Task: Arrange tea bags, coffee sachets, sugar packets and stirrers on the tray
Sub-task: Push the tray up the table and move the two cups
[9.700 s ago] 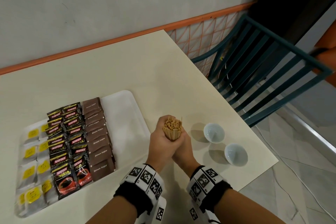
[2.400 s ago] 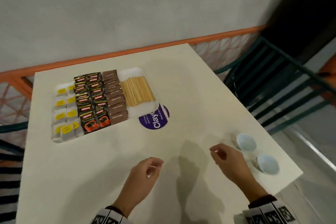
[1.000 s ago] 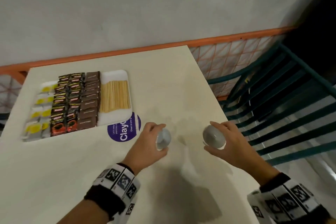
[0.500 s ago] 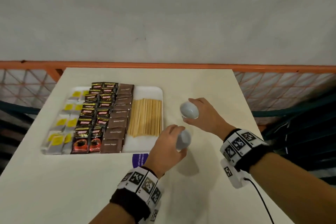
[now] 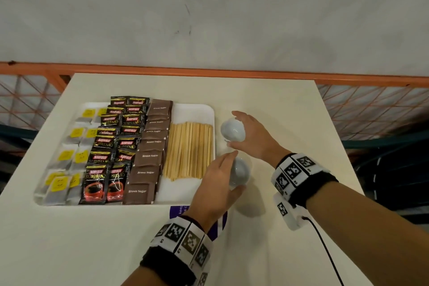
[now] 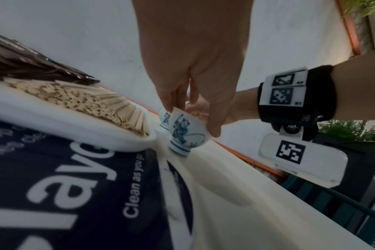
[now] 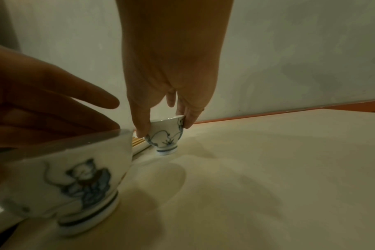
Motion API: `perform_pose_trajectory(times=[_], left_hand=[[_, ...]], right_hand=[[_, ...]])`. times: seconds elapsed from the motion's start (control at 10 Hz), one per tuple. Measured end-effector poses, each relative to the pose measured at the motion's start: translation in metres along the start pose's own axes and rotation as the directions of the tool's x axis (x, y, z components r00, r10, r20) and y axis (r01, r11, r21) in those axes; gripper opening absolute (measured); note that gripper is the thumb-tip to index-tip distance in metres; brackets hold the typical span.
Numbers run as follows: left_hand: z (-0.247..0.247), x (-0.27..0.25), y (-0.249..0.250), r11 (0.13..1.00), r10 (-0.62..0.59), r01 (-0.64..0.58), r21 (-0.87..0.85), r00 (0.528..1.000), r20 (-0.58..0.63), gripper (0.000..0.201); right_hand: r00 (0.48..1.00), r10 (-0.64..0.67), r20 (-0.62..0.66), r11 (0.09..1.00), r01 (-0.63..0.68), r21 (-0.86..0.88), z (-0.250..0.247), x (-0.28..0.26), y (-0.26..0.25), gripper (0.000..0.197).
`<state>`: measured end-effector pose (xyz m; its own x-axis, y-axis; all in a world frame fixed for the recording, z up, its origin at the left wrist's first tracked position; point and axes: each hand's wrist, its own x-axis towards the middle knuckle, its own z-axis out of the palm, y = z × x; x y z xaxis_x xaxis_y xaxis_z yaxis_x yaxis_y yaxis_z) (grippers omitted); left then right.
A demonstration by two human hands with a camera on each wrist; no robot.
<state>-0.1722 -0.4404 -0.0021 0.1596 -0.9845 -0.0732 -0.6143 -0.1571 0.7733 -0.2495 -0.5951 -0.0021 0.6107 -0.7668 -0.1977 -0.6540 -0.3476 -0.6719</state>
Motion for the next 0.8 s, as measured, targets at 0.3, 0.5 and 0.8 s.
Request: perform_pose_trajectory(times=[0.3,0.5,0.8], left_hand=[[0.007,0.008,-0.009,1.0,0.001,-0.001,0.008,1.0,-0.025,0.081],[0.009,0.008,-0.011,0.999,0.028,-0.026,0.026,0.998,-0.058,0.076],[0.004,-0.017,-0.01,0.998,-0.022,0.03,0.052,0.989,-0.147,0.071]], right_hand=[[0.999,-0.024,0.037,0.999,0.026,-0.041,0.004,0.012,-0.005,0.089],[1.0,-0.011,0.024,1.0,0.011,-0.003,0.005,0.008,-0.007,0.089],[0.994,0.04,-0.098,0.989,-0.025,0.148,-0.008,-0.02,-0.011,0.084]])
